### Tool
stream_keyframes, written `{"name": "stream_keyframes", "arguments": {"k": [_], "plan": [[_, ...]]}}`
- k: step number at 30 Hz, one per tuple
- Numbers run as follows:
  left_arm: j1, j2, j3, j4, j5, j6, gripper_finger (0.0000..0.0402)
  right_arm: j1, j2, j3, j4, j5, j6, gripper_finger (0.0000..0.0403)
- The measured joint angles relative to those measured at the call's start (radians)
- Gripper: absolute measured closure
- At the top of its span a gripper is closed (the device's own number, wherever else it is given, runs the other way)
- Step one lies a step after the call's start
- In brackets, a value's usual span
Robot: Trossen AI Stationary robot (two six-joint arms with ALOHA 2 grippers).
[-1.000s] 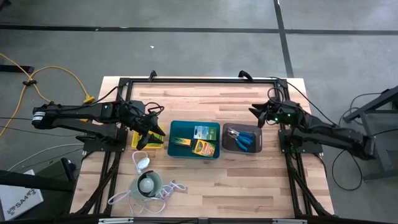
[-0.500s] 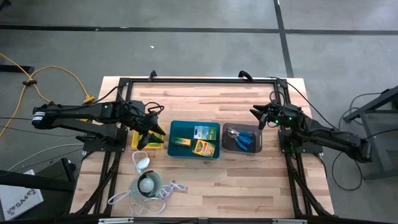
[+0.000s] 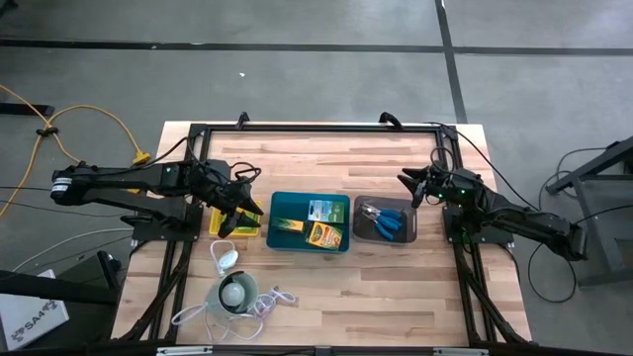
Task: Pick & Place School Supplies
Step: Return to Home Position
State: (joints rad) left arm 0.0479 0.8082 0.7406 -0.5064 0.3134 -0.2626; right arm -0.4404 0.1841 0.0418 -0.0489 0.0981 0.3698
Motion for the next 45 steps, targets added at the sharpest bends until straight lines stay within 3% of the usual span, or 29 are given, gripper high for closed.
{"name": "stream_keyframes", "arguments": {"k": [6, 12, 28, 45], "plan": [[0.000, 0.000, 0.000, 0.000, 0.000, 0.000, 0.0211, 0.000, 0.001, -0.001, 0.001, -0.007, -0.016, 0.0255], [0.000, 0.000, 0.000, 0.000, 0.000, 0.000, 0.0211, 0.000, -0.001, -0.007, 0.032, -0.108, -0.035, 0.0255], [0.000, 0.000, 0.000, 0.004, 0.002, 0.000, 0.0211, 0.000, -0.041, -0.034, 0.071, -0.105, -0.095, 0.0255], [0.000, 0.000, 0.001, 0.010, 0.006, 0.000, 0.0211, 0.000, 0.029, -0.034, 0.064, -0.102, -0.087, 0.0255]]}}
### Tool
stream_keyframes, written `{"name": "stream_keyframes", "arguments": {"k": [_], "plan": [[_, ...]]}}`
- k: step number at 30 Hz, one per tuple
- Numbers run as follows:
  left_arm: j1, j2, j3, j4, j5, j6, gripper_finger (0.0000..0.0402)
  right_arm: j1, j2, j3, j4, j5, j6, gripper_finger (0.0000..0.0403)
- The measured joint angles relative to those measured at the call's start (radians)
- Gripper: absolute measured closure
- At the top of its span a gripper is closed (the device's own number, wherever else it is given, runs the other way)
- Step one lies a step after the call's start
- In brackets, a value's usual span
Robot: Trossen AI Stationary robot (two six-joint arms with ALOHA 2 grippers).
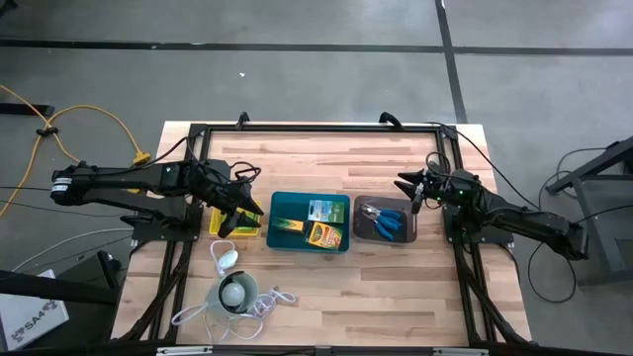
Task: Pick & Place School Supplies
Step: Return to Home Position
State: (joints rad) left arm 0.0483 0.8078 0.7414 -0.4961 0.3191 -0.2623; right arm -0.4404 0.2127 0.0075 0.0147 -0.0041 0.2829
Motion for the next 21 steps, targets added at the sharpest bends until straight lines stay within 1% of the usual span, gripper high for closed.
{"name": "stream_keyframes", "arguments": {"k": [21], "plan": [[0.000, 0.000, 0.000, 0.009, -0.001, 0.015, 0.0211, 0.000, 0.000, -0.001, 0.000, 0.001, 0.008, 0.0255]]}}
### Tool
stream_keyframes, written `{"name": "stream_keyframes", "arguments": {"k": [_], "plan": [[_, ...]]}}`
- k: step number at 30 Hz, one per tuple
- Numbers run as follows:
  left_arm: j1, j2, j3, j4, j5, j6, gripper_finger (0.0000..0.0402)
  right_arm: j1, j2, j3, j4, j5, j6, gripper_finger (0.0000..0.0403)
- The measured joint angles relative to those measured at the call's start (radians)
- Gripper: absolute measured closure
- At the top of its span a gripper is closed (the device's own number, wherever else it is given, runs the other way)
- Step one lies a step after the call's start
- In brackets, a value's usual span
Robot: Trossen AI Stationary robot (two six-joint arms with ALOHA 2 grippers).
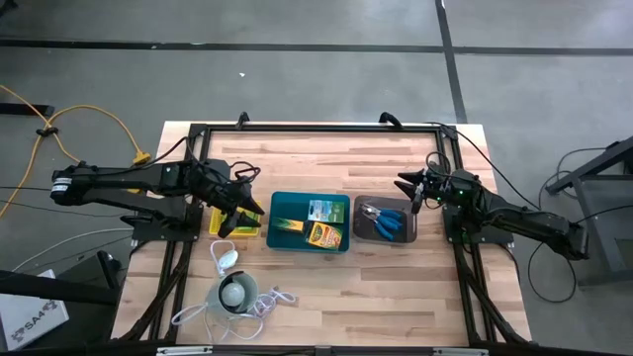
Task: Pick & Place School Supplies
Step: Return to Home Position
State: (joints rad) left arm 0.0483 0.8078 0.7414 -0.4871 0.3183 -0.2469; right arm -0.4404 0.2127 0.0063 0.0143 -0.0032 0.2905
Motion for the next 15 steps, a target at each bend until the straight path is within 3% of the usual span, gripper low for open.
{"name": "stream_keyframes", "arguments": {"k": [9, 15], "plan": [[0.000, 0.000, 0.000, 0.034, -0.001, 0.016, 0.0211, 0.000, 0.000, 0.000, 0.000, 0.000, 0.000, 0.0255], [0.000, 0.000, 0.000, 0.072, -0.059, 0.018, 0.0211, 0.000, 0.000, -0.001, 0.001, 0.000, 0.000, 0.0255]]}}
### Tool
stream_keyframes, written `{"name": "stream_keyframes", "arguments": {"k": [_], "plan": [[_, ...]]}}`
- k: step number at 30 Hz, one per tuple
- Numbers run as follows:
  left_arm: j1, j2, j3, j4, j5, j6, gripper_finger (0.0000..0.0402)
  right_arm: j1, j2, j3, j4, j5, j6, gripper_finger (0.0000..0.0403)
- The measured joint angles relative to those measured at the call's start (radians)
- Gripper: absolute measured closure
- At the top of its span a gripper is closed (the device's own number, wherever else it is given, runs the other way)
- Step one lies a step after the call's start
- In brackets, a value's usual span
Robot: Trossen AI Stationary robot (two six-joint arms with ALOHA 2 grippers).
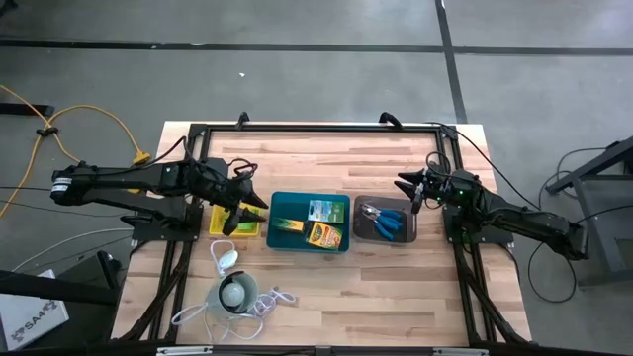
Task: Pick & Place School Supplies
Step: Return to Home Position
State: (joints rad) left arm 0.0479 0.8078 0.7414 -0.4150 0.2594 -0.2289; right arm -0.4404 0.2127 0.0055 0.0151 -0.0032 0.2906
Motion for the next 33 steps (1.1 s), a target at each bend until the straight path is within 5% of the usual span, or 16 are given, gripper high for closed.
{"name": "stream_keyframes", "arguments": {"k": [8, 18, 33], "plan": [[0.003, -0.038, 0.000, 0.008, -0.122, 0.030, 0.0211, 0.000, 0.000, 0.000, 0.000, 0.000, 0.000, 0.0255], [0.001, -0.245, -0.012, -0.047, -0.179, 0.057, 0.0211, 0.000, 0.000, 0.000, 0.000, 0.000, 0.000, 0.0255], [0.003, -0.660, -0.390, 0.102, -0.288, -0.004, 0.0211, 0.000, 0.000, 0.000, 0.001, 0.000, 0.000, 0.0255]]}}
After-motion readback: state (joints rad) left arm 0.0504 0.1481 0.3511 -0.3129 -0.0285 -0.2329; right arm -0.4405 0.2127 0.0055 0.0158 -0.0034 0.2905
